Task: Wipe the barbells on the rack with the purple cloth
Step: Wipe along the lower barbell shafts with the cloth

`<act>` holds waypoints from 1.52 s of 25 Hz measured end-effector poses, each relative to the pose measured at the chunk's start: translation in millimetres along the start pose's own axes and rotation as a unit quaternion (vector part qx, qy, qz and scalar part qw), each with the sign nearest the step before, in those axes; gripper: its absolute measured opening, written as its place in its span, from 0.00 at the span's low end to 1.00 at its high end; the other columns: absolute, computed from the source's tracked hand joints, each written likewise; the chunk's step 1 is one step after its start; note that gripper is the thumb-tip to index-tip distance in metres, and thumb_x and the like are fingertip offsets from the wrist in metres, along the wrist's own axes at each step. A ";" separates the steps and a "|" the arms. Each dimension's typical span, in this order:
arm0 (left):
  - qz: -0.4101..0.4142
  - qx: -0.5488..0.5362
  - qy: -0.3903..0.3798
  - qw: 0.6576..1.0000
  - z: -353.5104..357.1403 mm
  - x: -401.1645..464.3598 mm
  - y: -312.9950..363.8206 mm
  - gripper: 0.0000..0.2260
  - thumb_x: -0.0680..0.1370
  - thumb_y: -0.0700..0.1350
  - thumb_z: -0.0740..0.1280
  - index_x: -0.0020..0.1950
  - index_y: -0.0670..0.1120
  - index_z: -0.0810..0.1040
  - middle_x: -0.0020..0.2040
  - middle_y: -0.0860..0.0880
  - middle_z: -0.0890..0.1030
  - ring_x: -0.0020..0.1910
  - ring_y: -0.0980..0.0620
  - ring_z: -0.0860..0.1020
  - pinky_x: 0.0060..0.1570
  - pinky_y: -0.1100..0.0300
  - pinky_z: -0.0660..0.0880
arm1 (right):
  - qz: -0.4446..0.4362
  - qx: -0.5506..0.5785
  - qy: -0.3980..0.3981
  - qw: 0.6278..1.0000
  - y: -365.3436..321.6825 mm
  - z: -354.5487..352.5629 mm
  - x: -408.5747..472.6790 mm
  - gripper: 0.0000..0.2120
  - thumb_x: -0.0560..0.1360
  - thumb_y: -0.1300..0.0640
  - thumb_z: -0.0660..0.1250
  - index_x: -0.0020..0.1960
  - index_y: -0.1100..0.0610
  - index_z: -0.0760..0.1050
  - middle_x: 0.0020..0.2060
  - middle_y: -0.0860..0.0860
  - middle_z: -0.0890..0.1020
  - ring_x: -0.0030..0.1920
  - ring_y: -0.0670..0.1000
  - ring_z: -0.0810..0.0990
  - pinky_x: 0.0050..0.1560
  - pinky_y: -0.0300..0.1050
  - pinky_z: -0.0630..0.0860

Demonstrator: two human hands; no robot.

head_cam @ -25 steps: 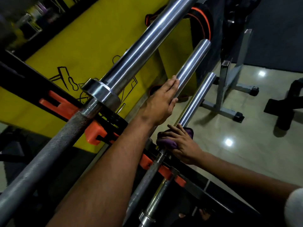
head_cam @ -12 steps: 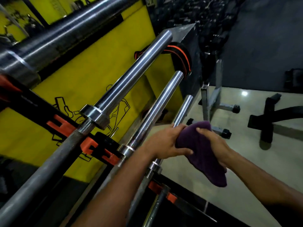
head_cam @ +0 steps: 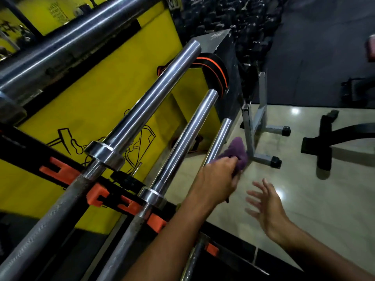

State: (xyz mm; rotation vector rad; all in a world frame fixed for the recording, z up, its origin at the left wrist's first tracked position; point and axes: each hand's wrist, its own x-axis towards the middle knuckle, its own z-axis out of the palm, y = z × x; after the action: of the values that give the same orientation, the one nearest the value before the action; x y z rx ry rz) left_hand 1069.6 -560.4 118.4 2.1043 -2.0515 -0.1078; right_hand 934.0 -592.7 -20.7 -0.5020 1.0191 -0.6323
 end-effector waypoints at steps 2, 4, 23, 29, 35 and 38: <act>0.068 0.018 -0.072 0.995 17.2 -6.8 19.4 0.07 0.81 0.51 0.64 0.57 0.51 0.74 0.53 0.51 0.79 0.45 0.53 0.78 0.42 0.56 0.76 | 0.060 0.082 -0.050 0.994 5.1 1.6 -4.4 0.21 0.82 0.39 0.56 0.59 0.50 0.81 0.54 0.57 0.83 0.55 0.55 0.83 0.61 0.58 0.77; 0.101 0.031 -0.203 0.973 31.0 -10.7 31.5 0.19 0.81 0.55 0.64 0.69 0.50 0.70 0.63 0.48 0.76 0.56 0.48 0.78 0.55 0.49 0.77 | 0.110 0.153 -0.099 0.977 -1.9 -0.3 2.3 0.19 0.84 0.58 0.58 0.44 0.41 0.83 0.45 0.53 0.83 0.41 0.41 0.85 0.47 0.37 0.81; -0.024 0.131 -0.026 0.991 -15.3 87.4 -124.9 0.33 0.84 0.43 0.56 0.81 0.47 0.36 0.81 0.50 0.34 0.79 0.54 0.33 0.79 0.54 0.46 | -0.009 0.248 -0.060 0.967 -93.9 110.5 185.4 0.22 0.82 0.37 0.56 0.56 0.53 0.77 0.46 0.52 0.81 0.52 0.59 0.82 0.46 0.47 0.81; -0.022 0.095 -0.012 0.995 -18.3 90.2 -122.5 0.34 0.83 0.41 0.59 0.82 0.47 0.40 0.82 0.51 0.38 0.79 0.56 0.36 0.78 0.59 0.45 | -0.047 0.143 -0.125 0.981 -97.8 114.6 243.6 0.38 0.71 0.35 0.74 0.72 0.57 0.72 0.62 0.57 0.80 0.56 0.56 0.81 0.67 0.57 0.73; -0.018 0.044 -0.009 0.999 -18.5 90.7 -127.5 0.34 0.82 0.42 0.62 0.82 0.47 0.45 0.82 0.52 0.41 0.80 0.56 0.40 0.79 0.58 0.52 | 0.036 0.146 -0.067 0.986 -30.3 128.7 203.4 0.27 0.71 0.47 0.77 0.65 0.56 0.76 0.55 0.59 0.85 0.48 0.57 0.86 0.43 0.52 0.82; -0.015 0.022 -0.003 1.000 -21.5 89.7 -127.5 0.34 0.82 0.43 0.64 0.82 0.47 0.48 0.82 0.53 0.44 0.80 0.58 0.42 0.78 0.61 0.52 | 0.033 0.075 -0.034 0.996 -52.6 133.3 218.0 0.28 0.68 0.46 0.79 0.64 0.56 0.78 0.51 0.57 0.86 0.45 0.57 0.86 0.38 0.49 0.82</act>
State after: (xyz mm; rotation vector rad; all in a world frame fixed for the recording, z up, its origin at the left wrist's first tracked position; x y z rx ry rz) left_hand 1201.7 -645.6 122.6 2.1628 -2.0453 -0.0745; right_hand 1122.2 -768.6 -62.3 -0.3549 0.9131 -0.6231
